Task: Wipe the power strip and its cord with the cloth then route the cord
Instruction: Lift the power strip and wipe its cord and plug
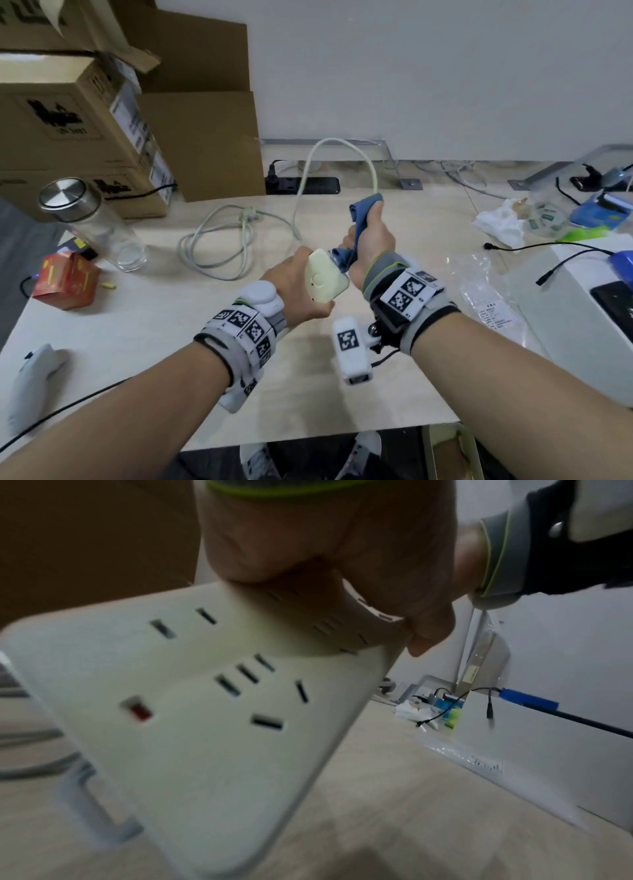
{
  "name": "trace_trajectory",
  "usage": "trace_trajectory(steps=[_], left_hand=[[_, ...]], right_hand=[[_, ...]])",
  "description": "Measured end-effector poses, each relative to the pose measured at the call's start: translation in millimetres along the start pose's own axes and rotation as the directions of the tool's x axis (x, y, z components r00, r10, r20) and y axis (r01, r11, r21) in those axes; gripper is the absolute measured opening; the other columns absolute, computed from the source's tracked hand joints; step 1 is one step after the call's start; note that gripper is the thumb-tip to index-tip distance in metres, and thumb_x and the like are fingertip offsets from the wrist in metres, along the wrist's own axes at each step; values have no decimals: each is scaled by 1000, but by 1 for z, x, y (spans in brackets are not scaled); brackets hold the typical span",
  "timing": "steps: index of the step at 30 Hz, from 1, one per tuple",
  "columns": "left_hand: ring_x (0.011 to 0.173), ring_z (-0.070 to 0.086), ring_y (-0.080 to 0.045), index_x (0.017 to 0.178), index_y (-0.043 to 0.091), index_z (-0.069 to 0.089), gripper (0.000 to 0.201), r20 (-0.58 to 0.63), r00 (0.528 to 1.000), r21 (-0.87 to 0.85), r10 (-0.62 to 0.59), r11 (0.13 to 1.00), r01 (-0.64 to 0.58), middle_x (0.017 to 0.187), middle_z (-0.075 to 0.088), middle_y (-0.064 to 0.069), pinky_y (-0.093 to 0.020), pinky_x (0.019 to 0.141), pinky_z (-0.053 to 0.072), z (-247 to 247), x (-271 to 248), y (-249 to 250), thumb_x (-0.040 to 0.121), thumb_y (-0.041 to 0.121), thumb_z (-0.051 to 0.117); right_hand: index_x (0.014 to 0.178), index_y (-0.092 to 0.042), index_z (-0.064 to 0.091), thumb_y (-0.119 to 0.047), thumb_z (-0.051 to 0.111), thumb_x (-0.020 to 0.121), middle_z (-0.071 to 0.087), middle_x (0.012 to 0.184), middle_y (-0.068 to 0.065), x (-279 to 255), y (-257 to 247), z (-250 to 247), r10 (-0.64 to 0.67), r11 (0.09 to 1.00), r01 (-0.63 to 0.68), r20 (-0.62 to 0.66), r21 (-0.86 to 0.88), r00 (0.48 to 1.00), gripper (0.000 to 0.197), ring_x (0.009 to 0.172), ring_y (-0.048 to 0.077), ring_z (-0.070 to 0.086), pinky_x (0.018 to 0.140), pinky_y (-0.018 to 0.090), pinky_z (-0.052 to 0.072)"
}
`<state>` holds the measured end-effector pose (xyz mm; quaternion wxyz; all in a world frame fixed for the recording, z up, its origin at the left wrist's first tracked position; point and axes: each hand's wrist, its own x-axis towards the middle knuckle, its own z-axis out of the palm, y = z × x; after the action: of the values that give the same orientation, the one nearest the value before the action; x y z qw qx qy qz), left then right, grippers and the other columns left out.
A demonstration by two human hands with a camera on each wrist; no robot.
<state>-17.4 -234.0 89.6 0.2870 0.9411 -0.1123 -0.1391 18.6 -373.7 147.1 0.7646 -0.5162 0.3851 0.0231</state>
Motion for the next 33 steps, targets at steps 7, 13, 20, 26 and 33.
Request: trace_trajectory(steps=[7,13,20,26,33], left_hand=[[83,57,-24,115,27,35,77,-49,996,202,79,977,-68,103,56,5,-37,69,52,8,-7,-2,55,57,73],[84,57,-25,118,23,37,74,66,985,379,158,909,-171,102,59,0,-32,66,47,-1,-18,-27,59,54,68],[92,57,-27,125,18,32,78,324,945,569,42,789,-230,110,56,-5,-33,70,42,11,-37,-62,66,54,67],[100,57,-27,127,22,28,82,462,883,602,-86,761,-241,116,53,-6,-34,78,44,26,-39,-88,66,53,73],[90,55,-17,114,27,33,70,474,872,453,-126,884,-119,108,52,4,-29,71,41,20,-36,-107,63,60,67]], right_hand=[[67,-12,42,-39,46,93,32,57,3,-2,-18,1,-43,987,32,-67,-158,997,38,44,17,25,42,23,26],[69,-16,36,-37,44,92,21,56,0,-5,-38,8,-69,978,59,-41,-200,997,32,39,13,14,36,12,23],[61,-17,32,-34,46,87,22,55,1,-8,-47,7,-102,964,86,-50,-251,994,33,36,12,16,44,21,27],[62,-14,36,-36,44,90,27,56,3,-2,-65,3,-158,959,137,-67,-247,985,36,24,10,21,37,17,32],[67,-17,40,-54,59,85,22,54,-2,-2,-43,5,-107,963,117,56,-245,993,45,39,14,19,41,18,31]])
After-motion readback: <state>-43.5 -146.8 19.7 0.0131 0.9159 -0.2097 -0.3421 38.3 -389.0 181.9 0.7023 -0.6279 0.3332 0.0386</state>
